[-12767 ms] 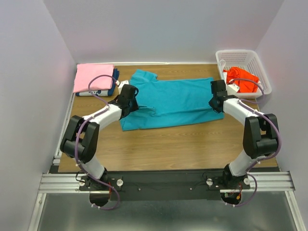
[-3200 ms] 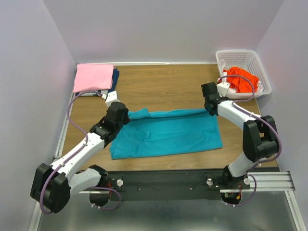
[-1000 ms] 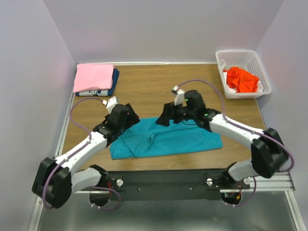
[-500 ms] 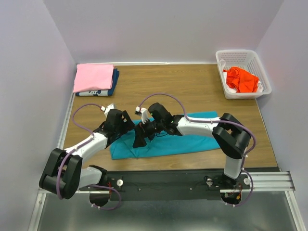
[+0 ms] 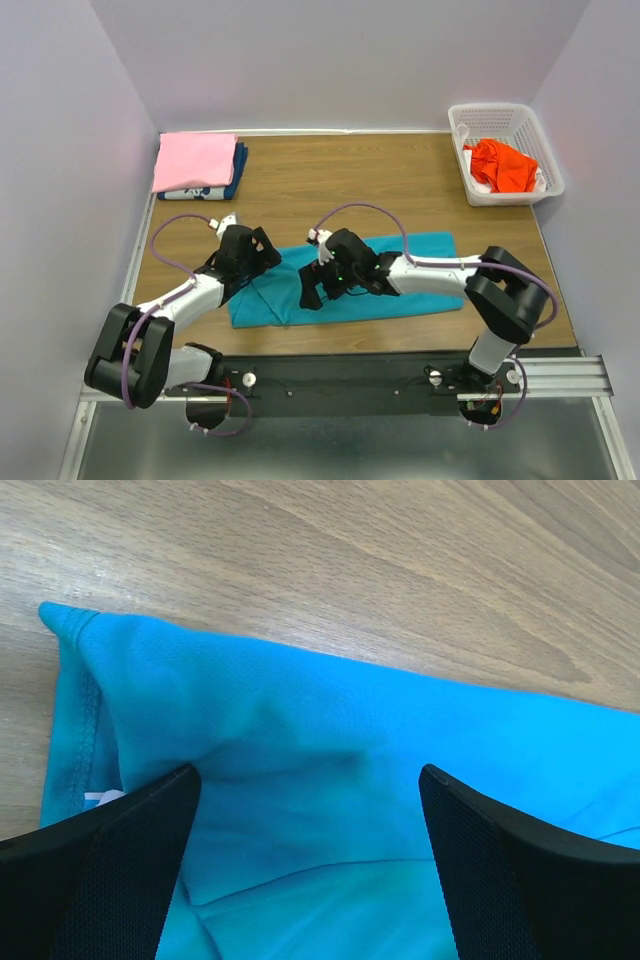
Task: Fold and stack the t-shirts
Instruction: Fold the tshirt
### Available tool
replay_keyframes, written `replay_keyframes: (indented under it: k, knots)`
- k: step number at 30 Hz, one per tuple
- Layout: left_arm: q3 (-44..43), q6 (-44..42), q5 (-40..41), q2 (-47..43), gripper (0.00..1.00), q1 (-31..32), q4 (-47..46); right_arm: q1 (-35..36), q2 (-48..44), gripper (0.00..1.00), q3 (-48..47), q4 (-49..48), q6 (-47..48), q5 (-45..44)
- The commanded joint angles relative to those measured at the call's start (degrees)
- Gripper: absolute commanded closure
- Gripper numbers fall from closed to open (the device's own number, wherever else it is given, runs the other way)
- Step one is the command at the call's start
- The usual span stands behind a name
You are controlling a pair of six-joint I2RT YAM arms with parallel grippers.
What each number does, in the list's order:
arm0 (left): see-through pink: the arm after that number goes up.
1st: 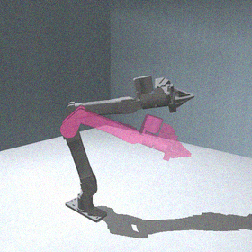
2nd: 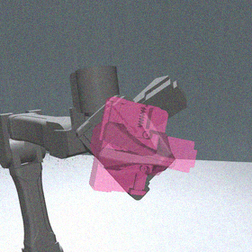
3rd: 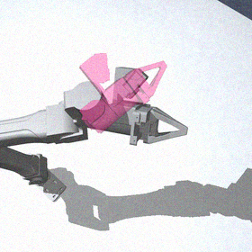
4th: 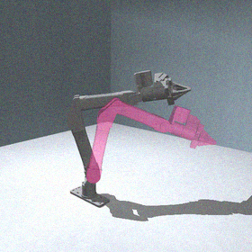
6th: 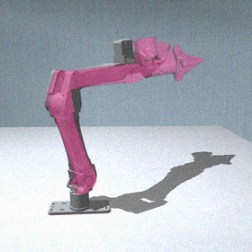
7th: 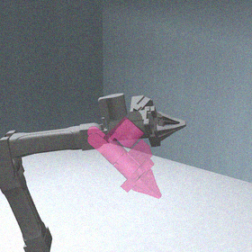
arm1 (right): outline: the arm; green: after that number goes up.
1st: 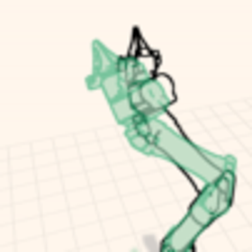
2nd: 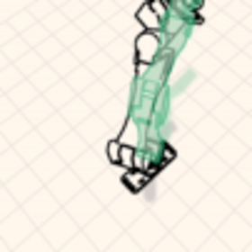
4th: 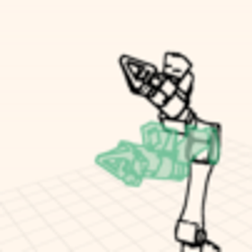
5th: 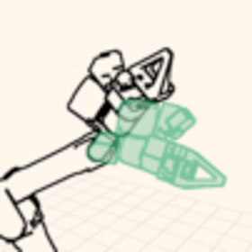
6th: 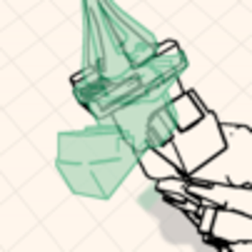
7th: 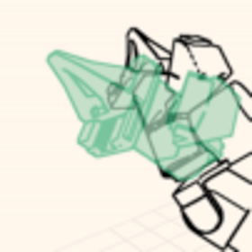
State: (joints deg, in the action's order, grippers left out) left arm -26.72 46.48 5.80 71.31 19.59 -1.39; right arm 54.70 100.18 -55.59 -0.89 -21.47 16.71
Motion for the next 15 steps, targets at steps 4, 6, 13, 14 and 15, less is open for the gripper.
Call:
replay_keyframes:
  k: [4,6,13,14,15]
  knots:
    - [-0.53,-1.57,3.34,-1.17,0.02,-1.05,5.52,0.06,-10.87,0.0,11.98,3.87,-6.56,-13.28]
    - [-0.79,-2.09,3.43,-1.78,0.02,-1.14,5.78,0.15,-14.39,0.0,13.31,4.66,-8.23,-15.73]
    - [-4.56,-3.32,4.22,-7.67,0.02,-1.05,9.21,-1.95,-25.73,0.0,12.97,8.7,-12.53,-26.46]
    - [-5.26,-3.41,4.13,-9.68,0.02,-0.96,9.47,-2.92,-26.61,0.0,12.79,9.23,-13.67,-27.25]
    - [-5.45,-3.41,3.17,-10.48,0.02,-0.87,9.47,-4.23,-27.31,0.0,12.79,9.93,-14.29,-28.39]
